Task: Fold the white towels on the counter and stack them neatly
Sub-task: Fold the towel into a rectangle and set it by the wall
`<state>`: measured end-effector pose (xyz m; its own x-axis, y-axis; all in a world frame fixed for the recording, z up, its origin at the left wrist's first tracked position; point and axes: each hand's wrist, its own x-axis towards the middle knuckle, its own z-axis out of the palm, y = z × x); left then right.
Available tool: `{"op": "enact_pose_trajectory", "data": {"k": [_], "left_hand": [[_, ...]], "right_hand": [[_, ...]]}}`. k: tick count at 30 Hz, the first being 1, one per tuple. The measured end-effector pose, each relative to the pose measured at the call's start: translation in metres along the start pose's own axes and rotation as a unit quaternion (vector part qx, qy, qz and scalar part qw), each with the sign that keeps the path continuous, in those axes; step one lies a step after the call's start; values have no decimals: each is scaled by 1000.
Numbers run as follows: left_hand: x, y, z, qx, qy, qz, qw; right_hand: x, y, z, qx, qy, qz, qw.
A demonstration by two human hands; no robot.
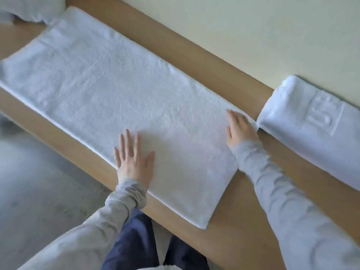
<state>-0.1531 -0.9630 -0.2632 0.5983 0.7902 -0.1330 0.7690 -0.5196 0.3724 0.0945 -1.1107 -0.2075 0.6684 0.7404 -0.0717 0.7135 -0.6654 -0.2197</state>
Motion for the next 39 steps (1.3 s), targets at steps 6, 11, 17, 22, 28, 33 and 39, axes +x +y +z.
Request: {"op": "enact_pose_trajectory", "data": {"k": [6,11,17,22,28,33,39], "left_hand": [[-61,60,2,-289,126,-369,874],[-90,102,11,-382,105,-496,773],[-121,131,29,-464,51,-558,686],[-134,133,29,-493,31,-536,685],[-140,146,-1,-527,80,-467,705],[-143,142,-47,-592,125,-364,708],[-124,115,-103,-586,65,-204,781]], "right_hand": [[53,33,-18,-219,-112,-18,969],[68,47,-23,-269,-227,40,935],[76,37,-49,-240,-327,79,911],[79,36,-66,-217,-360,65,905],[89,60,-86,52,-310,40,948],[76,64,-102,349,-170,21,921],[86,22,-121,591,-93,26,801]]}}
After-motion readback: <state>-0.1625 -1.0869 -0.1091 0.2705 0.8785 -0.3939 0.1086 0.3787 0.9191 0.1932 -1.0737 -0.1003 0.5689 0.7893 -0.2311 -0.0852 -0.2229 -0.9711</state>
